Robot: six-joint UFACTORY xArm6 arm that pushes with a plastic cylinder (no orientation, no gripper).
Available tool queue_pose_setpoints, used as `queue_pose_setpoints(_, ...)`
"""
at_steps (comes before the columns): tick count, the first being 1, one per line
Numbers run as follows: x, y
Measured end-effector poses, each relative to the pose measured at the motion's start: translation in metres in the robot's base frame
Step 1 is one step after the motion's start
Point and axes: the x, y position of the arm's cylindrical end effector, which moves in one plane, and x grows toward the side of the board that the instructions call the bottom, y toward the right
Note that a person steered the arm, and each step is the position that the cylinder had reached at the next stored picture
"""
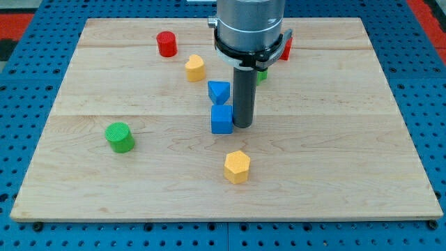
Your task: Move the yellow hexagon to the bottom of the blue cube
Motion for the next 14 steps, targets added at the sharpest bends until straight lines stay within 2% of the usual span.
queue_pose_setpoints(2,0.061,0.049)
queue_pose_setpoints(3,0.088,0.051)
queue_pose_setpoints(4,0.105,0.027)
queue_pose_setpoints(5,0.108,-0.001)
queue_pose_setpoints(9,0.076,-0.025)
queue_pose_setpoints(11,0.1,-0.035)
queue_pose_setpoints(13,0.075,-0.076)
queue_pose_setpoints(14,0.075,-0.072)
